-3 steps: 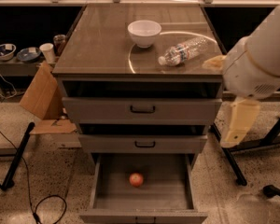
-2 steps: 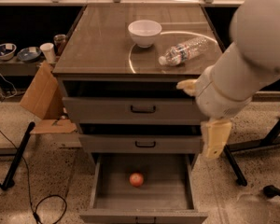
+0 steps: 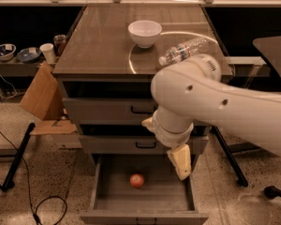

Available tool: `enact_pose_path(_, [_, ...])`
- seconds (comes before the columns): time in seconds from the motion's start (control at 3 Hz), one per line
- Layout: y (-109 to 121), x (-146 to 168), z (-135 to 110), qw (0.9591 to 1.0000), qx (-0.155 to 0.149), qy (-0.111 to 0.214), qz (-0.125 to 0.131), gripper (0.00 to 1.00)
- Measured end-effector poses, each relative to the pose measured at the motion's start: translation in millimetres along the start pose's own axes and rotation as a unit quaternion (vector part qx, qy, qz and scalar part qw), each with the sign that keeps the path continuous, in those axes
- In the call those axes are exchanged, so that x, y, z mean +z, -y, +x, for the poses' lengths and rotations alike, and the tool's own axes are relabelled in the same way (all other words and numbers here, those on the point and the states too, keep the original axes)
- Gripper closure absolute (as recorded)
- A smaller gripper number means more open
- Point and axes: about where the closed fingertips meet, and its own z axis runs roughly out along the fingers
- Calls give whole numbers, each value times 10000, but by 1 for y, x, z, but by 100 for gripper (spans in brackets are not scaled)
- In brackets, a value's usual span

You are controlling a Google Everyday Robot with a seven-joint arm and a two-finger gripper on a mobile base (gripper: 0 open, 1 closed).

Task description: Pick apple from bottom drawer and place on counter

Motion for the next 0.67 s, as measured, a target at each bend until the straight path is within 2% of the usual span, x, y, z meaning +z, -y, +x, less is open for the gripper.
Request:
enact_pose_path(0.33, [9, 52, -16, 9979, -505, -333, -221, 0])
enact_pose_path(0.67, [18, 91, -20, 9962, -518, -657, -245, 0])
